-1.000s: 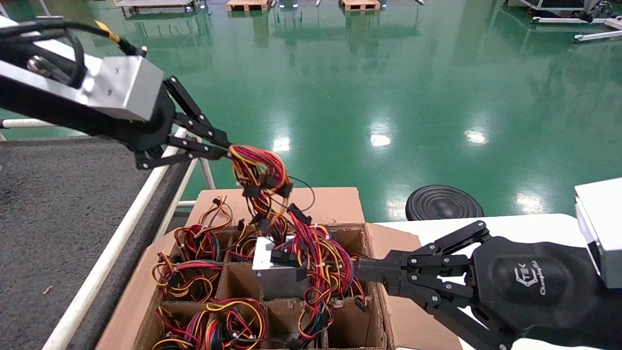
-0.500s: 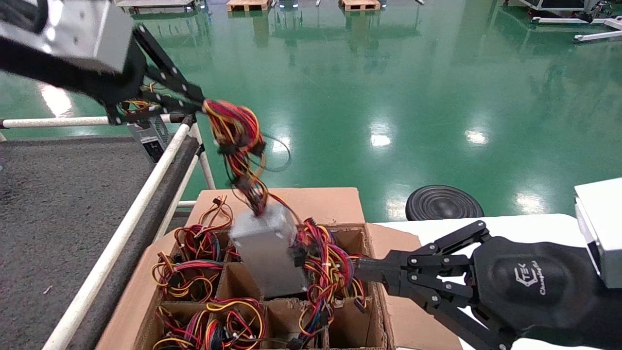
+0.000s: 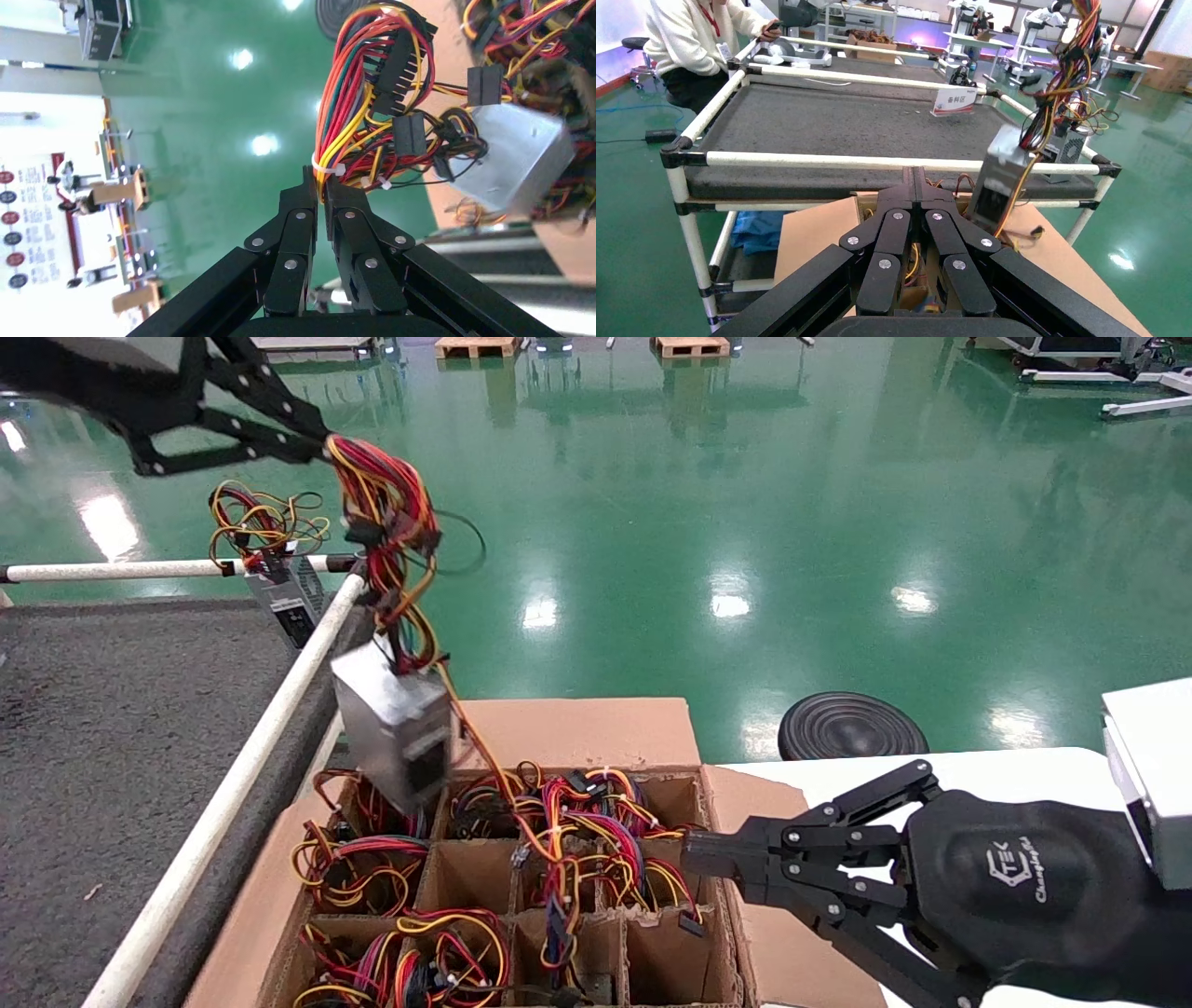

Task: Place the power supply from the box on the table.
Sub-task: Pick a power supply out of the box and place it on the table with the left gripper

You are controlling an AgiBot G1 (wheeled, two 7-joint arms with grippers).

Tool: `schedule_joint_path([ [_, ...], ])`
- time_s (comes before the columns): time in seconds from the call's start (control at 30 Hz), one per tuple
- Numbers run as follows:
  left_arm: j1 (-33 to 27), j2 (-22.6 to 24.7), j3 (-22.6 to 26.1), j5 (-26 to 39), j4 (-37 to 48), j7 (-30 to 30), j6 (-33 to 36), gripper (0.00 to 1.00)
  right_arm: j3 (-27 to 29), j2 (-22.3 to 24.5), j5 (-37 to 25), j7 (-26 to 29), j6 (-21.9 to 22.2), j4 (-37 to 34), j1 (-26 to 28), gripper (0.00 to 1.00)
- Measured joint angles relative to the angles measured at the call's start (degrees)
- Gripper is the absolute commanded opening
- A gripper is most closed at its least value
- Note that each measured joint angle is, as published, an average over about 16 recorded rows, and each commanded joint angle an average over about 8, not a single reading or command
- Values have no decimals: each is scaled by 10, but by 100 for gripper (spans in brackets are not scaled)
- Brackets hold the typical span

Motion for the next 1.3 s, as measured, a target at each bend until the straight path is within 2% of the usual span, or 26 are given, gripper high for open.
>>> schedule_joint_path([
  [0.57,-52,-7,-16,65,32,5,4,0,0,0,0,0,0,0,0,0],
  [1.3,-97,-81,9,133,77,-30,-3,0,0,0,0,0,0,0,0,0],
])
